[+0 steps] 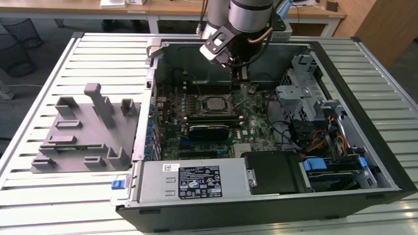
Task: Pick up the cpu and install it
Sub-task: 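Close the cpu cover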
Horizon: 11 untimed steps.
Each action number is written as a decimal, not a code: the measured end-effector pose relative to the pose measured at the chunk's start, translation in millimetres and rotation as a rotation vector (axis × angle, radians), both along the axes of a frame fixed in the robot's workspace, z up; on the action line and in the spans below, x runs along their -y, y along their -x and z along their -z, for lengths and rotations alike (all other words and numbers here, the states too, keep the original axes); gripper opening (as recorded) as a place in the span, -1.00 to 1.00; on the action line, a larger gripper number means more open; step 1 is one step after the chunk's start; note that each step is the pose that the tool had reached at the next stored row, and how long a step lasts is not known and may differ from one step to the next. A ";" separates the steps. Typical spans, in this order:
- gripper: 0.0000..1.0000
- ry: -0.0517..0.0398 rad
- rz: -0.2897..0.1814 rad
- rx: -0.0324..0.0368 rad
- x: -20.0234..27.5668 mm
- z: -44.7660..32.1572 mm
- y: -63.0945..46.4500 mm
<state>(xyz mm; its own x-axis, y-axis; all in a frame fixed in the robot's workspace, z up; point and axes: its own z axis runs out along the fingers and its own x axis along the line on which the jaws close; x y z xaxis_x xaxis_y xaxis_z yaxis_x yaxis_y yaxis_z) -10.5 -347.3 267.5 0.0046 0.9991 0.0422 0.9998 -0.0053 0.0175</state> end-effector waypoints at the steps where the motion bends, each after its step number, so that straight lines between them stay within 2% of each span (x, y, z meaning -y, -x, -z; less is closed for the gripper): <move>1: -0.79 0.0000 0.000 0.0000 0.0 0.0 -1.4; 11: -0.79 0.0000 0.000 0.0000 -0.1 0.0 -12.9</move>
